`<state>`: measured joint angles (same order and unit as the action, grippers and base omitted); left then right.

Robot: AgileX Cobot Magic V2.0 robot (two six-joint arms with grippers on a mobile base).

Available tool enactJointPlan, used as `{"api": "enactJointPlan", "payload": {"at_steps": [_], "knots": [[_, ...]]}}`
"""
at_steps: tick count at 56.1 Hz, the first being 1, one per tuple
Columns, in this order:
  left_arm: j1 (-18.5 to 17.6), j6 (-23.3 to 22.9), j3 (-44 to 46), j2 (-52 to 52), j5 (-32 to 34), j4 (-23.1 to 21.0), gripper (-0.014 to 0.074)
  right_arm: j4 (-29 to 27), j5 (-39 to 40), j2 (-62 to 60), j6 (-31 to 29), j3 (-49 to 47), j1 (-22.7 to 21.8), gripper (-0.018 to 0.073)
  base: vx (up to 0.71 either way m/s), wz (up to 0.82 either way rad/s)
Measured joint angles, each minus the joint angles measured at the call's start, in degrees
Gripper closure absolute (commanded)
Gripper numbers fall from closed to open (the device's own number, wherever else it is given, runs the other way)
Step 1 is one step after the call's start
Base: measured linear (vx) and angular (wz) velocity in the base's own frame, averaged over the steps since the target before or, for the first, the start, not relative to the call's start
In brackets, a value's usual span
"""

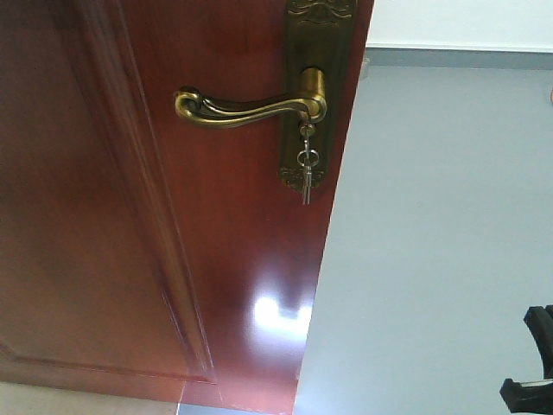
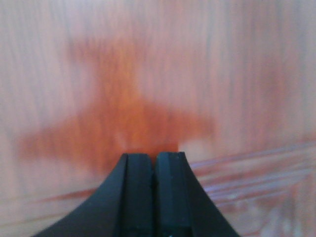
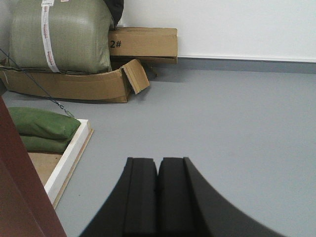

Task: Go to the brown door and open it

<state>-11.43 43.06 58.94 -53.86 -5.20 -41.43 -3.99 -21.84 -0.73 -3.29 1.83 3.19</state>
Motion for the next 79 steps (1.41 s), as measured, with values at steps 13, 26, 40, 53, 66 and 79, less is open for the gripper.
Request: {"api": "enactJointPlan", "payload": {"at_steps": [13,26,40,53,66,79], "knots": [[0.0,-25.9,0.0,0.0,2.1,23.3,0.0600,0.0,0.0,0.0,0.0,0.0,0.0,0.0559,0.00,0.00],[0.0,-32.7,0.0,0.3,2.4,29.3,0.0600,0.0,0.0,0.0,0.0,0.0,0.0,0.0559,0.00,0.00],[0.0,-33.2,-0.6,3.1,-3.5,29.7,0.0600,0.0,0.0,0.0,0.0,0.0,0.0,0.0559,0.00,0.00],[0.0,-33.2,-11.7,15.9,-5.7,29.7,0.0600,0.0,0.0,0.0,0.0,0.0,0.0,0.0559,0.00,0.00],[0.0,-33.2,-34.4,34.1,-3.2,29.8,0.0600,0.0,0.0,0.0,0.0,0.0,0.0,0.0559,0.00,0.00],[0.0,-33.2,-56.4,51.1,4.1,29.8,0.0600,0.0,0.0,0.0,0.0,0.0,0.0,0.0559,0.00,0.00]]}}
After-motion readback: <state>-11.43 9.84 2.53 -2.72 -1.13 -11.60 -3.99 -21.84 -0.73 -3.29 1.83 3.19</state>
